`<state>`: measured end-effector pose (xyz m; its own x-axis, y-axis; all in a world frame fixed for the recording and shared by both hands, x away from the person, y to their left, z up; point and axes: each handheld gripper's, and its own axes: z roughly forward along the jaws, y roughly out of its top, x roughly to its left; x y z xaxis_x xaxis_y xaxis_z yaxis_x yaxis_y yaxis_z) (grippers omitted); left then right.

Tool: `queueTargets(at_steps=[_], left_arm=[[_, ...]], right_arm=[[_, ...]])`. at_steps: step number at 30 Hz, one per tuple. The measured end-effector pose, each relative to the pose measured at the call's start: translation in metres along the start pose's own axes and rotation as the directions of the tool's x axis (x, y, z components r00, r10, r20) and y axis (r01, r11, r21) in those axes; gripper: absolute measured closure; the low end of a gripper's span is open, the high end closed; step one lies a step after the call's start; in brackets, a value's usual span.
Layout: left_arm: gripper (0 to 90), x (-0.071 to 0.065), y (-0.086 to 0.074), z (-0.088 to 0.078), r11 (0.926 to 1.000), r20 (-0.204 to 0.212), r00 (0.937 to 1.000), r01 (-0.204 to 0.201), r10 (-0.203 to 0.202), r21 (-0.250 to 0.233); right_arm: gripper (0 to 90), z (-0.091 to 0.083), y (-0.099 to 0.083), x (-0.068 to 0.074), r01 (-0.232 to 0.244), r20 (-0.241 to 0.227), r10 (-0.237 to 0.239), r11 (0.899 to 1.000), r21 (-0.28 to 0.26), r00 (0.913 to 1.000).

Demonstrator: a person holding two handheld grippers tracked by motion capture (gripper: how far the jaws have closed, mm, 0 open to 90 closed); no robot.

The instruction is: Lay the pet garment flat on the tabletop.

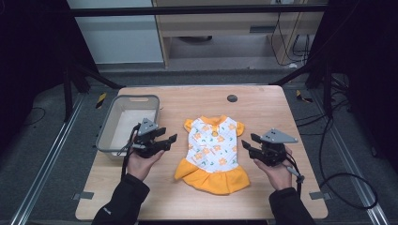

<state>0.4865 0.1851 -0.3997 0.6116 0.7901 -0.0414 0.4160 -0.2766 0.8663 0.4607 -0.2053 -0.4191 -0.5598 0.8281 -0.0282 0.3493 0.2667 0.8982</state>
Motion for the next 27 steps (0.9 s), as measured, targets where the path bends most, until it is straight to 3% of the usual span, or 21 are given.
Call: queueTargets(at_steps=[6, 10, 11, 12, 21, 27], left_arm=[[46.2, -0.012, -0.024, -0.017, 0.9998, 0.039, 0.9991, -0.017, 0.017, 0.01], [46.4, -0.015, -0.041, -0.021, 0.9998, 0.054, 0.9985, 0.0, -0.001, 0.021], [46.6, -0.015, -0.041, -0.021, 0.9998, 0.054, 0.9985, 0.0, -0.001, 0.021], [46.9, -0.015, -0.048, -0.02, 0.9984, 0.06, 0.9981, -0.016, 0.013, 0.053], [47.2, -0.023, -0.065, -0.008, 0.9923, 0.073, 0.997, -0.036, 0.028, 0.118], [47.2, -0.029, -0.069, -0.002, 0.9878, 0.092, 0.9951, -0.047, 0.034, 0.148]], right_arm=[[48.4, -0.013, -0.02, 0.013, -0.024, -0.049, 0.025, 1.0, 0.019, 0.9985], [46.9, -0.016, -0.034, 0.02, -0.025, -0.066, 0.028, 0.999, 0.039, 0.9974], [46.8, -0.017, -0.037, 0.021, -0.026, -0.07, 0.03, 0.998, 0.051, 0.9971], [46.5, -0.017, -0.04, 0.022, -0.022, -0.076, 0.026, 0.998, 0.055, 0.9967], [47.8, -0.016, -0.066, 0.029, -0.05, -0.093, 0.062, 0.991, 0.127, 0.9937], [48.8, -0.01, -0.077, 0.036, -0.023, -0.104, 0.044, 0.98, 0.196, 0.9936]])
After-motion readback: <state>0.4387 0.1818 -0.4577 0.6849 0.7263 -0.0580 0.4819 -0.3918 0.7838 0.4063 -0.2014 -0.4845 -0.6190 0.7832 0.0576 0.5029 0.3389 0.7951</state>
